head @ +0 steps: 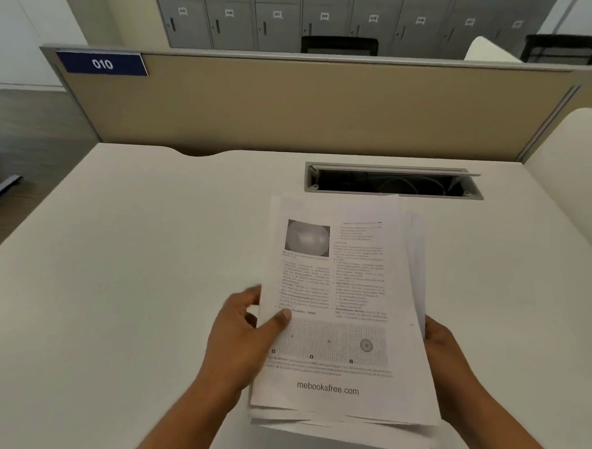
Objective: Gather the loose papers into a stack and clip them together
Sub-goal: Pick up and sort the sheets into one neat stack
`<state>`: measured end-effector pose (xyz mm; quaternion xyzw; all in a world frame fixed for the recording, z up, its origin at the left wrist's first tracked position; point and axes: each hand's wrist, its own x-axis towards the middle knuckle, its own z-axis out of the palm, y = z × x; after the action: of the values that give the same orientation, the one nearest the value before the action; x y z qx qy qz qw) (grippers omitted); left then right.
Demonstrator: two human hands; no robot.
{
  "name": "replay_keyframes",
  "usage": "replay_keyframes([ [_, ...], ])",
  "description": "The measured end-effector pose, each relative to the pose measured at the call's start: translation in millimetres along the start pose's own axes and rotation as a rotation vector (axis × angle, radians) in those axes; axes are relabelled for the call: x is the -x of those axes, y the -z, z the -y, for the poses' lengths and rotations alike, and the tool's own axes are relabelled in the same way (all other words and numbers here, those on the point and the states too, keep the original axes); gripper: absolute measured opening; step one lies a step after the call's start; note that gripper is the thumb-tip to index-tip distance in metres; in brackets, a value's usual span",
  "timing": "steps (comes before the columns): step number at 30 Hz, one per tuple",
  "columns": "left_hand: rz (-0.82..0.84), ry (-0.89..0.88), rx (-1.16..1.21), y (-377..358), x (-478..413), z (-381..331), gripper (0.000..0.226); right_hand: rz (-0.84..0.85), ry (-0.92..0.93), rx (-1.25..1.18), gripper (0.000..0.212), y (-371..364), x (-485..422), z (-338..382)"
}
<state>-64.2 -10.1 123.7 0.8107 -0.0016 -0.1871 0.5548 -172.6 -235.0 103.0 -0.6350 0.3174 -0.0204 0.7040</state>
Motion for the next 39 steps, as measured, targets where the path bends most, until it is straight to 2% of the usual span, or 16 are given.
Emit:
replay_keyframes([
  [2, 0.026, 0.034, -0.004, 3.7, -9.1, 1.0, 0.073, 0.020, 0.006, -0.023, 0.010, 0.4, -0.3, 0.6],
  [3, 0.099, 0.090, 0.094, 5.7, -13.4, -0.6, 0.073, 0.025, 0.008, -0.031, 0.011, 0.4, -0.7, 0.2],
  [5, 0.303, 0.209, 0.355, 6.7, -19.9, -4.1, 0.046, 0.037, 0.016, -0.040, 0.013, -0.6, -0.5, 2.8],
  [7, 0.389, 0.253, 0.463, 2.6, -21.7, -6.4, 0.031, 0.012, 0.034, -0.025, 0.018, -0.5, -2.7, 4.5],
  [9, 0.354, 0.221, 0.458, -4.9, -22.7, -6.4, 0.027, -0.027, 0.016, -0.022, 0.037, 1.9, -4.9, 8.3],
  [12, 0.318, 0.199, 0.447, -14.8, -24.4, -5.4, 0.026, 0.076, 0.090, -0.146, 0.040, 0.3, -9.4, 10.6],
  [14, 0.293, 0.172, 0.419, -20.0, -27.6, -3.0, 0.029, 0.090, 0.155, -0.139, 0.059, 2.3, -18.4, 7.1],
  [18, 0.234, -0.016, 0.341, -28.2, -36.8, -10.4, 0.035, -0.009, 0.267, -0.120, 0.030, 2.9, -33.2, 14.0],
  [20, 0.213, -0.145, 0.298, -30.8, -44.3, -17.6, 0.036, -0.003, 0.352, -0.118, 0.024, -0.8, -37.1, 23.1],
  [23, 0.167, -0.258, 0.255, -35.4, -58.2, -22.5, 0.036, 0.049, 0.477, -0.044, 0.034, -9.2, -44.0, 37.3],
  [27, 0.133, -0.265, 0.327, -36.3, -70.8, -26.6, 0.038, 0.030, 0.459, -0.083, 0.037, -13.1, -57.1, 49.8],
  [31, 0.094, -0.327, 0.348, -30.8, -80.0, -45.8, 0.025, 0.035, 0.509, -0.047, 0.050, -13.4, -67.2, 64.9],
  [33, 0.103, -0.380, 0.345, -27.3, -80.4, -60.0, 0.031, 0.030, 0.545, -0.044, 0.047, -13.5, -70.7, 73.3],
  [37, 0.103, -0.435, 0.362, -22.6, -80.5, -79.1, 0.060, 0.016, 0.612, -0.079, 0.038, -13.1, -76.7, 89.8],
  [39, 0.089, -0.434, 0.368, -21.7, -78.4, -83.9, 0.053, 0.007, 0.649, -0.109, 0.027, -11.4, -77.3, 97.2],
])
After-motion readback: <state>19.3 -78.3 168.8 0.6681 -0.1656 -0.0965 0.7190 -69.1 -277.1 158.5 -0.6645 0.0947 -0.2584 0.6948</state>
